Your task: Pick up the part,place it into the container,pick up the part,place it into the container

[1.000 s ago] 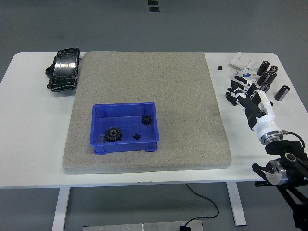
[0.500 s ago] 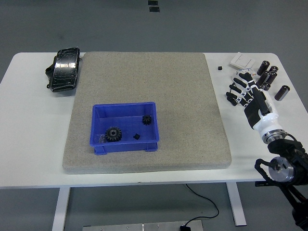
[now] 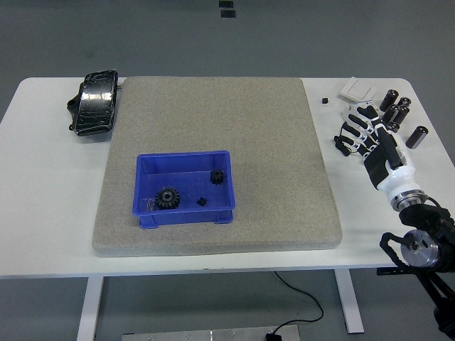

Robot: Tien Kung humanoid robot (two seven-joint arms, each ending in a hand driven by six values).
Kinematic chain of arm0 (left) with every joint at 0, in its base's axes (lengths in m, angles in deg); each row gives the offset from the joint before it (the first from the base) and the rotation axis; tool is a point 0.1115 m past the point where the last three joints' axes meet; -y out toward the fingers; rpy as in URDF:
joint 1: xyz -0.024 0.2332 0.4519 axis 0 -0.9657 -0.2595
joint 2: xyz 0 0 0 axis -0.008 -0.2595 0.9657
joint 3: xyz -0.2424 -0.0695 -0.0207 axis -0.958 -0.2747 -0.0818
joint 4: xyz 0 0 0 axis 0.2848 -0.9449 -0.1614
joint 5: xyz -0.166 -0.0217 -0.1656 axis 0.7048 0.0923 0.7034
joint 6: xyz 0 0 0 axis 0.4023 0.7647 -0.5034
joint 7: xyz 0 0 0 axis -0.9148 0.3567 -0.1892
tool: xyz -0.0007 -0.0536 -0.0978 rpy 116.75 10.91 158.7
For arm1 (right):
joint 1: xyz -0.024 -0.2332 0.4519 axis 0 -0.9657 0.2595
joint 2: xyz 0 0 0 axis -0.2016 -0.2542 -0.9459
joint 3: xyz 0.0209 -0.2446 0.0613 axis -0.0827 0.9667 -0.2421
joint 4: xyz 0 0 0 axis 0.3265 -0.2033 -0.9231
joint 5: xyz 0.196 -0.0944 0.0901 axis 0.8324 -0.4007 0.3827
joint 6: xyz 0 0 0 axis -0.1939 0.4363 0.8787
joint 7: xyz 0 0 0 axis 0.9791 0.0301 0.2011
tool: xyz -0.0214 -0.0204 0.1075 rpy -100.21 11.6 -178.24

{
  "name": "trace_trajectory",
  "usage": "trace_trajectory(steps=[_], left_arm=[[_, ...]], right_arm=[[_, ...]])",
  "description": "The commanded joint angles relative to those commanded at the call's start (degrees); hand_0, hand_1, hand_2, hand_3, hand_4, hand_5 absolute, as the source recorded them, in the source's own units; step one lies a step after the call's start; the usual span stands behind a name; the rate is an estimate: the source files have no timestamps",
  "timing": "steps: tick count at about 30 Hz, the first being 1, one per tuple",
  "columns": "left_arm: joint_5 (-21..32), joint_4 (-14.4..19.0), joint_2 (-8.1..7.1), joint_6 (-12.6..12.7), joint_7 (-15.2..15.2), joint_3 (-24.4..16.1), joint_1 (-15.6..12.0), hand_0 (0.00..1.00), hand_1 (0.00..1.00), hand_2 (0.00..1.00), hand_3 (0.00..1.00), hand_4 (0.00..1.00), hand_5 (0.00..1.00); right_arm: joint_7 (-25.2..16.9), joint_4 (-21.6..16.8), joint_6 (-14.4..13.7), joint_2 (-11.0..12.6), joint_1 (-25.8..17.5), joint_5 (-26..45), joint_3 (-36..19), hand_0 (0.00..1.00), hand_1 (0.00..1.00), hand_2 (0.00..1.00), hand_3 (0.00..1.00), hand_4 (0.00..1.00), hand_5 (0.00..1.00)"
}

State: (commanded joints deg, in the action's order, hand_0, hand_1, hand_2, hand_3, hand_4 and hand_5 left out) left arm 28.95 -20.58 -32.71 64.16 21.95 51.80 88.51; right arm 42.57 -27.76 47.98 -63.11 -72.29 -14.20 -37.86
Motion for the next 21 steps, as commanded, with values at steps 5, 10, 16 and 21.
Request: trace_trajectory(steps=[5,10,16,21], left_arm=[[-0.1,-0.1,0.42,0.0,0.1,-0.2,0.4,0.679,0.670,0.603,0.566,0.496,0.475],[-0.2,-0.1,0.54,0.0,0.1,-0.3,0.5,0.679,0.670,0.602,0.567,0.497,0.476],[-0.7,0.0,0.60,0.0,0.3,-0.6,0.6,0.679,0.670,0.602,0.568,0.498,0.470],[-1.3,0.1,0.64,-0.1,0.3,-0.9,0.8,0.680,0.670,0.602,0.568,0.499,0.468]], right_arm=[[0.2,-0.1,0.2,-0.1,-0.1,-0.1,-1.0,0.635,0.689,0.729,0.717,0.845,0.519],[0.5,-0.5,0.1,0.0,0.0,-0.8,-1.8,0.640,0.683,0.728,0.710,0.845,0.523],[1.0,-1.7,-1.0,-0.1,-0.4,-2.9,-2.6,0.639,0.682,0.727,0.706,0.841,0.525],[1.6,-2.8,-1.9,-0.5,-0.4,-5.5,-3.2,0.640,0.682,0.728,0.704,0.838,0.522]])
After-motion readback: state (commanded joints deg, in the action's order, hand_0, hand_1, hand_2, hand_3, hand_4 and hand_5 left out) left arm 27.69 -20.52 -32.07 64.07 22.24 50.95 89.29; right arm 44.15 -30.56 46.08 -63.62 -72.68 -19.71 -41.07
